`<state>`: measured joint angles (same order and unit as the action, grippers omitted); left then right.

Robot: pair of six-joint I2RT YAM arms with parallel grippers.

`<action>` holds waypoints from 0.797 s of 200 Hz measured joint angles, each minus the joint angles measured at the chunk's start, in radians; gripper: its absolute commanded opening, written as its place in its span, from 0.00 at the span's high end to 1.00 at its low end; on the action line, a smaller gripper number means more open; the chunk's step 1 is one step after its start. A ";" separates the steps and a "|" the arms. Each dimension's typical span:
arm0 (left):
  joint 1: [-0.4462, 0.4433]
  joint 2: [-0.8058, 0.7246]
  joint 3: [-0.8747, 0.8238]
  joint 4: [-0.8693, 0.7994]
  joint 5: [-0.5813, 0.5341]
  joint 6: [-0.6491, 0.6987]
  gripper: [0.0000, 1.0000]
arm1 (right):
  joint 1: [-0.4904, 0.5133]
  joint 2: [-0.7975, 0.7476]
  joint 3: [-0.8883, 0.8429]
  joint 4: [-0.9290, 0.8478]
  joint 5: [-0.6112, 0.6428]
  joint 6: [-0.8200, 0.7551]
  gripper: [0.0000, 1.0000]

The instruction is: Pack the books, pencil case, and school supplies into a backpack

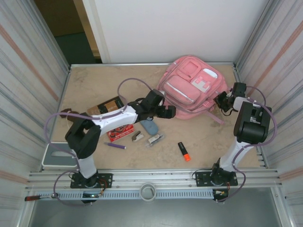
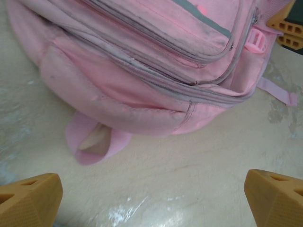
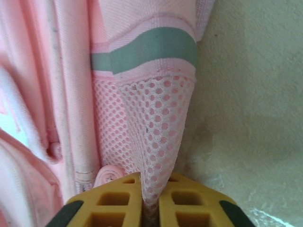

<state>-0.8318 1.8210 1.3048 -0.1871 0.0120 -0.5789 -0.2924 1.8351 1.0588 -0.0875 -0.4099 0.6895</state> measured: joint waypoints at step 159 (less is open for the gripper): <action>0.165 0.377 0.430 -0.161 0.093 -0.022 0.33 | 0.211 -0.396 -0.349 0.210 0.082 0.241 0.98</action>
<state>-0.6666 2.1979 1.7351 -0.3485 0.1055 -0.6010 -0.0811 1.4387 0.7101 0.1223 -0.3279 0.9302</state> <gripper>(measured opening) 0.735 0.068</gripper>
